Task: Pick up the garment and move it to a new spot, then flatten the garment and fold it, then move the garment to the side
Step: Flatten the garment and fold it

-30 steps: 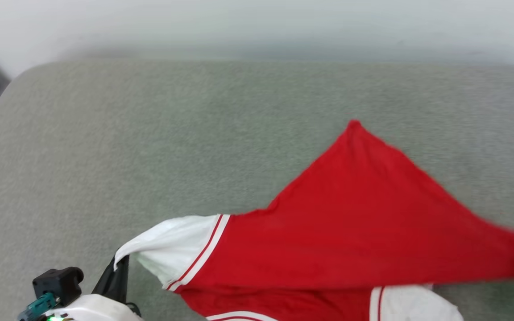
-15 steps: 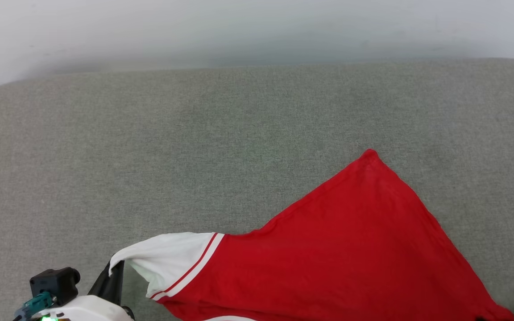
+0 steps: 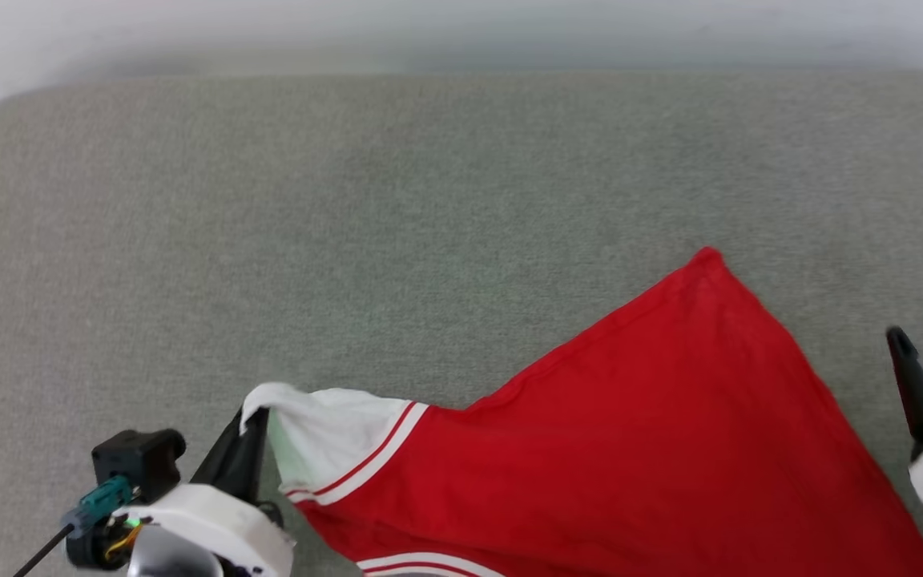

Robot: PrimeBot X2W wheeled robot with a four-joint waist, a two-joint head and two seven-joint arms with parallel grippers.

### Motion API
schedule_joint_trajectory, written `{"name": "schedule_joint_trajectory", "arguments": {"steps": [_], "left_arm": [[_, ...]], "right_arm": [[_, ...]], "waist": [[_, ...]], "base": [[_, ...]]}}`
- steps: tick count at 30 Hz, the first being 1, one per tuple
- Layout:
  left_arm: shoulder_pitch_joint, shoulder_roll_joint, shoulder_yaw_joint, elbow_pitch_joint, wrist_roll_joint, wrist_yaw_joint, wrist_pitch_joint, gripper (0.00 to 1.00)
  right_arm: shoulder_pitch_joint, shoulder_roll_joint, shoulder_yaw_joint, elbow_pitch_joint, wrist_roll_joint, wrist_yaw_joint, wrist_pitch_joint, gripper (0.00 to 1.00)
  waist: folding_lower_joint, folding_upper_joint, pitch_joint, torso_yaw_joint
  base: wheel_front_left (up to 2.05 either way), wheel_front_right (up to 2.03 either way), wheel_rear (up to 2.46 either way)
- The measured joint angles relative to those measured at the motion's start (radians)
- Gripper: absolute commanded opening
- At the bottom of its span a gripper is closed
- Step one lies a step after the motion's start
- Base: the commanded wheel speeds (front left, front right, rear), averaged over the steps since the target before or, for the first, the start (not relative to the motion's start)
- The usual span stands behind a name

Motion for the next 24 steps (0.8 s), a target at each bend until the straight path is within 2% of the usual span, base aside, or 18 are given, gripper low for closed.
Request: {"name": "schedule_joint_trajectory", "arguments": {"steps": [2,7,12,19,24], "left_arm": [[-0.022,-0.009,-0.008,-0.009,0.008,-0.006,-0.006,0.00],[-0.075,-0.031,-0.032,-0.007,0.020,-0.027,-0.024,0.00],[-0.118,-0.058,-0.047,0.003,0.024,-0.043,-0.047,0.00],[-0.171,-0.091,-0.075,0.027,0.032,-0.068,-0.068,0.00],[-0.181,-0.109,-0.085,0.057,0.031,-0.079,-0.085,0.00]], "right_arm": [[-0.062,-0.050,0.042,0.028,0.011,0.000,0.071,1.00],[-0.219,-0.176,0.146,0.064,0.051,0.000,0.340,1.00],[-0.348,-0.217,0.236,0.083,0.059,0.000,0.565,1.00],[-0.430,-0.242,0.335,0.161,0.056,0.000,0.648,1.00],[-0.448,-0.250,0.323,0.223,0.074,0.001,0.713,1.00]], "waist": [[0.0000,0.0000,0.022,0.014],[0.0000,0.0000,0.082,0.055],[0.0001,0.0000,0.131,0.103],[0.0002,0.0000,0.179,0.166],[0.0000,0.0000,0.196,0.198]], "base": [[0.00,0.00,0.00],[0.00,0.00,0.00],[0.00,0.00,0.00],[0.00,0.00,0.00],[0.00,0.00,0.00]]}}
